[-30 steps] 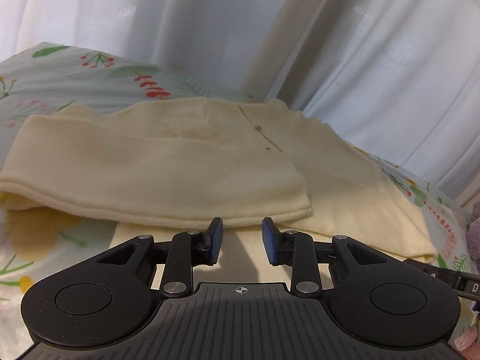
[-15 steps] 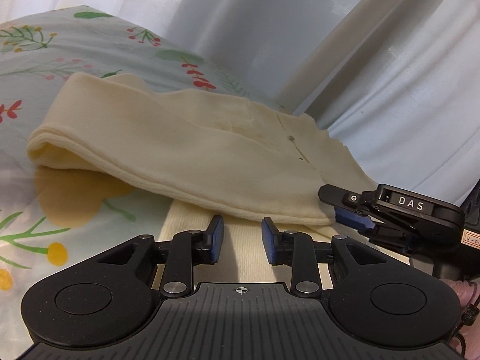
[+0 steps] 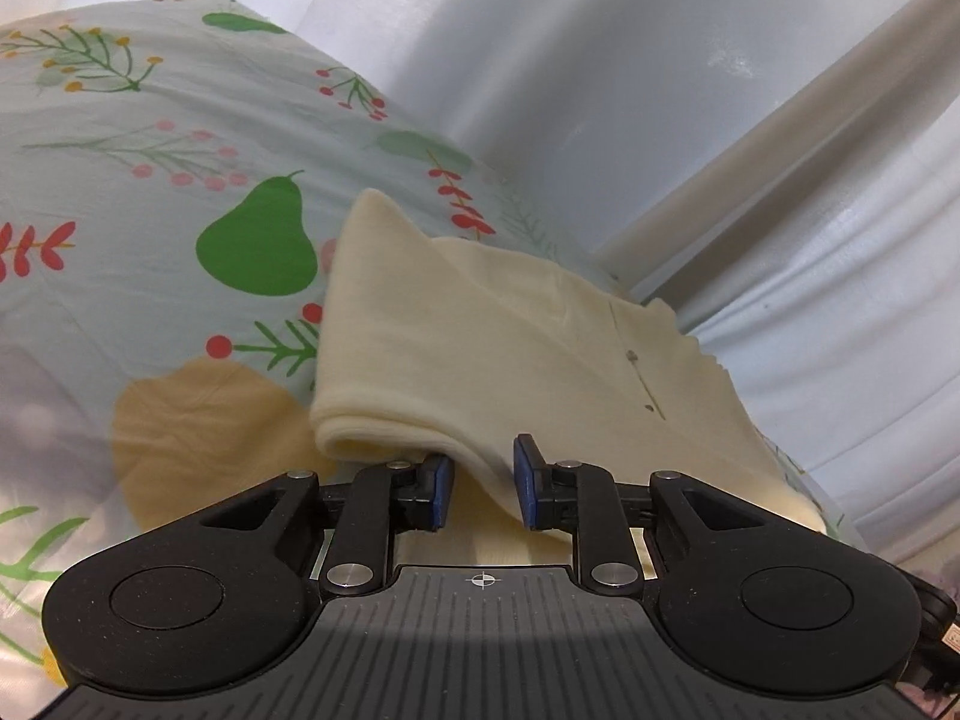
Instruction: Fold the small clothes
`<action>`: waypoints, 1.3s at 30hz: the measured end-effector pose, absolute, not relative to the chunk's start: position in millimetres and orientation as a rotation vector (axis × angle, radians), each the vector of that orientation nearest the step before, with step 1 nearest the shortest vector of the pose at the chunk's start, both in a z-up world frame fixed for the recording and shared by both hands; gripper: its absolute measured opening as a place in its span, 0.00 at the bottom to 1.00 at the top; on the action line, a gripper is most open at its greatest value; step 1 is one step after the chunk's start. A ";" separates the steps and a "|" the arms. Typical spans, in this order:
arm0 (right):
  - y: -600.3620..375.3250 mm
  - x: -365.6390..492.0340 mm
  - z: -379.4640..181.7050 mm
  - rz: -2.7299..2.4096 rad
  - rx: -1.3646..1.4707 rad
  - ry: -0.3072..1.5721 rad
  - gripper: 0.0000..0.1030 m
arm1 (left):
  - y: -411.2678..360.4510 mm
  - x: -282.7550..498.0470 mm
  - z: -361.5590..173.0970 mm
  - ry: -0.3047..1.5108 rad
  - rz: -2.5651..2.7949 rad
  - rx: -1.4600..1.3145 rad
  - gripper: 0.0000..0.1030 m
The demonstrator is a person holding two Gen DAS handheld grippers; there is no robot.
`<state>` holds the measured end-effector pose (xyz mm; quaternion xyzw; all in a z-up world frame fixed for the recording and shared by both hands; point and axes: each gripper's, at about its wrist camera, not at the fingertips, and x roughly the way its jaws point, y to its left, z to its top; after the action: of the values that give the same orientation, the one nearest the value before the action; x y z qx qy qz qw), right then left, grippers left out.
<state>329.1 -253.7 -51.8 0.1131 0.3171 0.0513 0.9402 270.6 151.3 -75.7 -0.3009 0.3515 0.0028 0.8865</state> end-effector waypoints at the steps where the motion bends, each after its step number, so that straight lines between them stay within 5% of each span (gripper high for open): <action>1: -264.3 329.2 -56.9 0.080 0.247 0.668 0.03 | 148.6 273.3 -74.3 0.731 0.007 -0.613 0.23; 9: -299.7 329.5 -84.6 0.080 0.376 0.740 0.07 | 136.2 280.8 -74.5 0.746 -0.007 -0.584 0.23; 13: -300.0 337.3 -90.2 0.125 0.470 0.746 0.19 | 132.8 285.7 -72.1 0.742 -0.027 -0.580 0.23; 15: -298.8 343.0 -89.5 0.144 0.498 0.753 0.19 | 130.5 289.2 -69.1 0.734 -0.030 -0.576 0.24; 17: -294.1 346.7 -87.7 0.126 0.456 0.763 0.03 | 128.7 291.9 -67.4 0.731 -0.030 -0.575 0.25; 23: -299.5 328.4 -64.7 -0.027 0.312 0.630 0.03 | 128.1 289.7 -71.8 0.763 -0.025 -0.590 0.30; 34: -291.3 339.1 -83.4 -0.085 0.085 0.673 0.03 | 130.0 304.2 -73.1 0.764 0.044 -0.564 0.29; 39: -307.0 326.2 -76.4 -0.109 0.218 0.690 0.10 | 127.6 289.6 -68.9 0.791 0.018 -0.570 0.29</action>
<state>326.2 -307.0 -76.4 0.1065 0.3372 -0.0531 0.9339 289.6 127.6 -68.9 -0.2739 0.3799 0.0084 0.8835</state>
